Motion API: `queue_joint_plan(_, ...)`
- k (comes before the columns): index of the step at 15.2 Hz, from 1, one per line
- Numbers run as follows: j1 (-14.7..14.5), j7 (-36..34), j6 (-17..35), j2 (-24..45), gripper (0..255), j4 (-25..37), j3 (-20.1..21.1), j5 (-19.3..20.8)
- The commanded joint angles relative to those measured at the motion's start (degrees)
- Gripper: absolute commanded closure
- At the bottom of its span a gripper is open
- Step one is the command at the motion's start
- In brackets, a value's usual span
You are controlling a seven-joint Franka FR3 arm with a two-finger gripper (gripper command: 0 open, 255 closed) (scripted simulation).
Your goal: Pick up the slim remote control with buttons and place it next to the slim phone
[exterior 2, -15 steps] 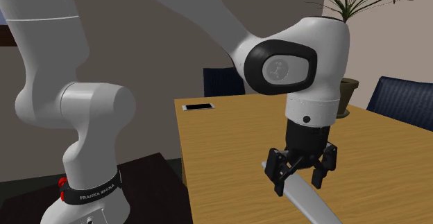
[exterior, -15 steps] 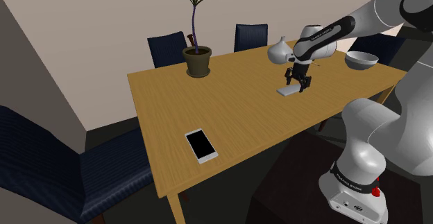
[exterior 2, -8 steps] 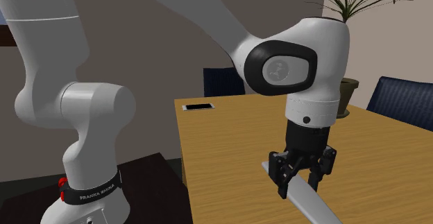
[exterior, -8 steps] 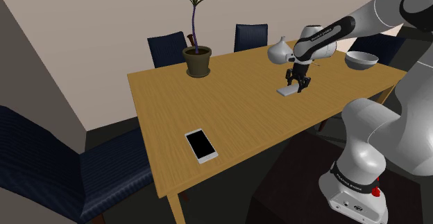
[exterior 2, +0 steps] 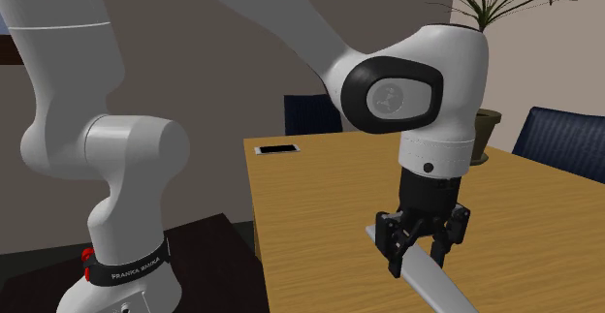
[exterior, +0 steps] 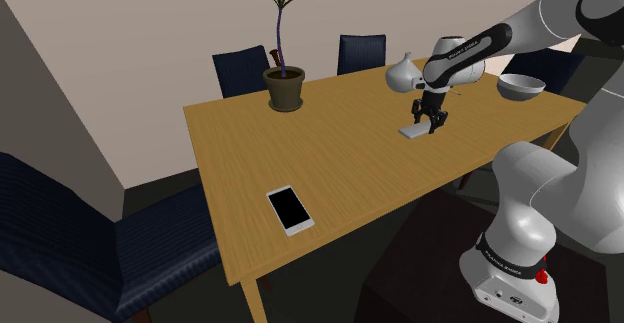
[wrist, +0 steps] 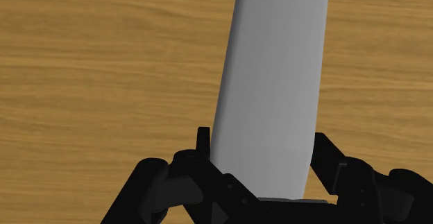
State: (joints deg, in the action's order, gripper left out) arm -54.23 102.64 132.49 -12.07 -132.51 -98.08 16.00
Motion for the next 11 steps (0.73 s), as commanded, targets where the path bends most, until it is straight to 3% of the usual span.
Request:
queue_joint_plan(1,2.1,0.7,-0.6,0.7,255,0.2,2.1,-1.0)
queue_joint_plan(4,9.6,2.1,-2.6,2.0,255,1.0,9.8,-3.1)
queue_joint_plan(6,14.1,1.6,-4.3,1.2,255,1.6,14.7,-2.4)
queue_joint_plan(11,20.3,-0.7,-8.8,-2.4,255,3.6,22.0,0.6)
